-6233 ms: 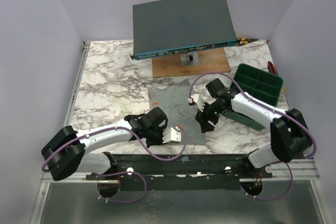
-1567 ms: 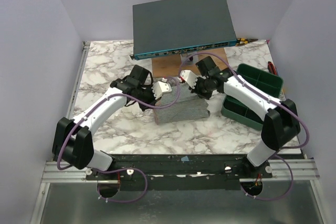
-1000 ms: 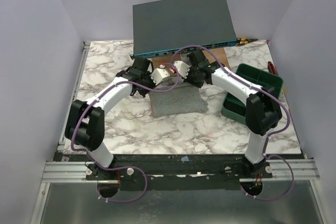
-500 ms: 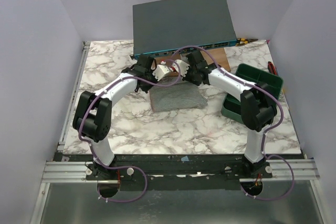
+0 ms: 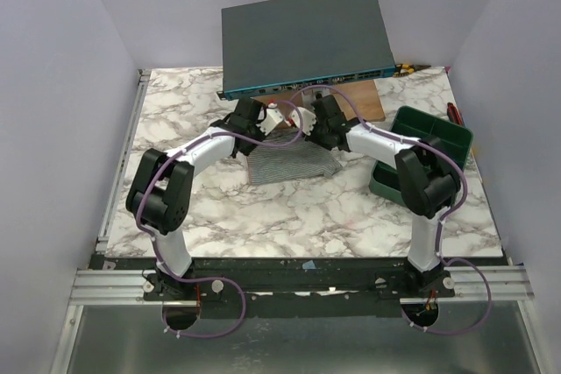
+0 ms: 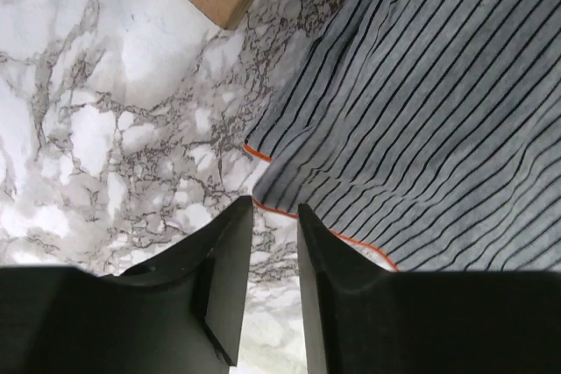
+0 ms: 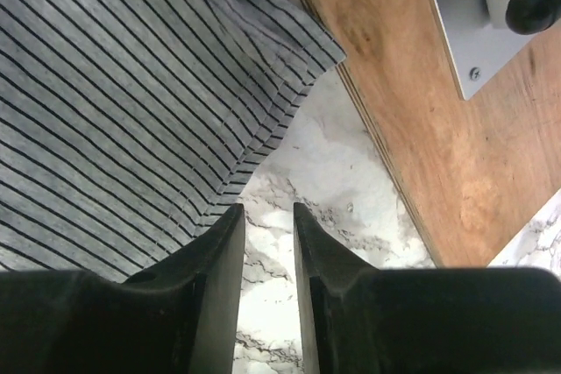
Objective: Roll the underwear
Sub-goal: Fold the underwear at the center of the board, then move the underwear to the center of the board.
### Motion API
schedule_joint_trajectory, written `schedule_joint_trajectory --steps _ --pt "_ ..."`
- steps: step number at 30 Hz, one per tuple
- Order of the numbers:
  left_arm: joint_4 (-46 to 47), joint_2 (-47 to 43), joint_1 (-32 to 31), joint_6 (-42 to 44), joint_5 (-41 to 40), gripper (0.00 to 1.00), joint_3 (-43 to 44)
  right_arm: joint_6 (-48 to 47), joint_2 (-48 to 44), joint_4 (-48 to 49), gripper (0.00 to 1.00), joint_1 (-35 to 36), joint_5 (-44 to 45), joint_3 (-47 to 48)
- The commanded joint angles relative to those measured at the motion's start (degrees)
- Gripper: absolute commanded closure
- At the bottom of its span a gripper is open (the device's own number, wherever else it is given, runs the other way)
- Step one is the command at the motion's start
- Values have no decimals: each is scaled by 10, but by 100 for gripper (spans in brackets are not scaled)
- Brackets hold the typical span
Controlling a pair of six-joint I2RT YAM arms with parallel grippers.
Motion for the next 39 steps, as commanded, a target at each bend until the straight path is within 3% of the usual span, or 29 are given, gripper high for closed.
schedule_joint_trajectory --steps 1,7,8,17,25,31,39 --pt "61 8 -13 -29 -52 61 -21 27 8 62 67 1 21 -27" --pt "84 -1 -13 -41 -70 18 -36 53 -19 63 66 1 19 -49" --pt "88 -4 -13 -41 -76 3 -39 57 -28 63 66 0 18 -55" --pt "102 -62 -13 -49 -62 1 -85 100 -133 44 60 0 -28 -120" --pt "79 -142 -14 -50 66 1 -141 105 -185 1 59 0 -138 -163" --pt "29 -97 -34 -43 108 1 -122 91 -142 5 59 1 -119 -178" --pt "-2 -32 -64 -29 53 1 -112 71 -107 8 59 1 -99 -207"
